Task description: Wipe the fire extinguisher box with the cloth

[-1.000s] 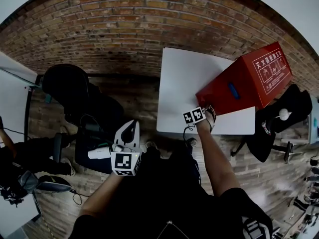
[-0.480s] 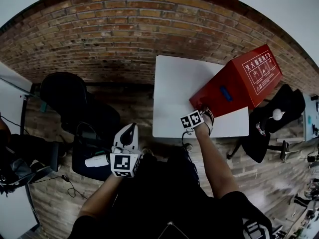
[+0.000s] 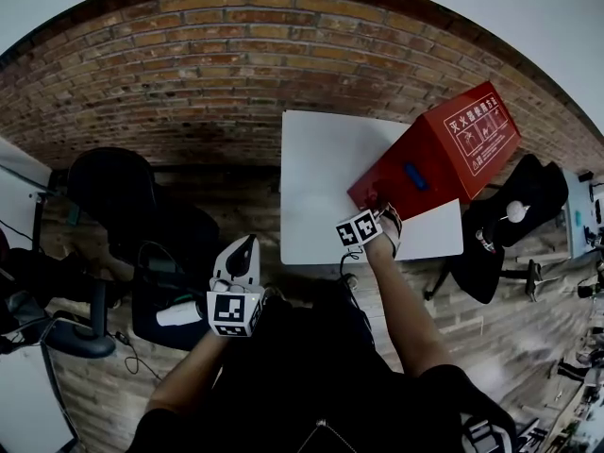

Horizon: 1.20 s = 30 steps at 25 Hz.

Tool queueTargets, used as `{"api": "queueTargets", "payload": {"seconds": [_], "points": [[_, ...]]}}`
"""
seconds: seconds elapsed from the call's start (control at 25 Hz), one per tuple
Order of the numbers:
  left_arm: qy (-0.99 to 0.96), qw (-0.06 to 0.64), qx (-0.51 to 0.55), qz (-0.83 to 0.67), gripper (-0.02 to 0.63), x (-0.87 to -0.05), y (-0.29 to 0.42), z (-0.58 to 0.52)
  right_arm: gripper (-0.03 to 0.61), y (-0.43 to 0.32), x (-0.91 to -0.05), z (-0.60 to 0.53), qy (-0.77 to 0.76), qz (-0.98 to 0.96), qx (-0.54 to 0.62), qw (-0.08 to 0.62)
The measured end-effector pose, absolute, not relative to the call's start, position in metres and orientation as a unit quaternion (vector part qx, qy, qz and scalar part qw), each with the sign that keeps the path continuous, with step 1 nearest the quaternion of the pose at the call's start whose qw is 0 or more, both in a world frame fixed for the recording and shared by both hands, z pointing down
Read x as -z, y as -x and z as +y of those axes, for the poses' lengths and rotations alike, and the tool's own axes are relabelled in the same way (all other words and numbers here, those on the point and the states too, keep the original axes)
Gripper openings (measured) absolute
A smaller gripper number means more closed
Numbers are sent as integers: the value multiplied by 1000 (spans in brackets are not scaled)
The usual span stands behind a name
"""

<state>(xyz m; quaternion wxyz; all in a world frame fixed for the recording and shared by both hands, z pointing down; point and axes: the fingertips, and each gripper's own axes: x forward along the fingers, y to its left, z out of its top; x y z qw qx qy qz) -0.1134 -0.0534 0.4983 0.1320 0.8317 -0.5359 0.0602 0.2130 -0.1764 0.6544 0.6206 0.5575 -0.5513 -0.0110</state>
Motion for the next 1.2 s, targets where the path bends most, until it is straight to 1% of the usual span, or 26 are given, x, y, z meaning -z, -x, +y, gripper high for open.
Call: {"api": "queueTargets", "payload": {"seconds": [0.2, 0.76, 1.2], "points": [[-835, 133, -58, -531, 29, -498, 110, -55, 106, -213, -631, -178, -566, -557, 18, 608], [-842, 135, -49, -521, 29, -495, 100, -57, 106, -212, -585, -176, -573, -558, 30, 599], [-844, 135, -39, -518, 29, -493, 97, -55, 106, -209, -537, -177, -592, -553, 62, 583]]}}
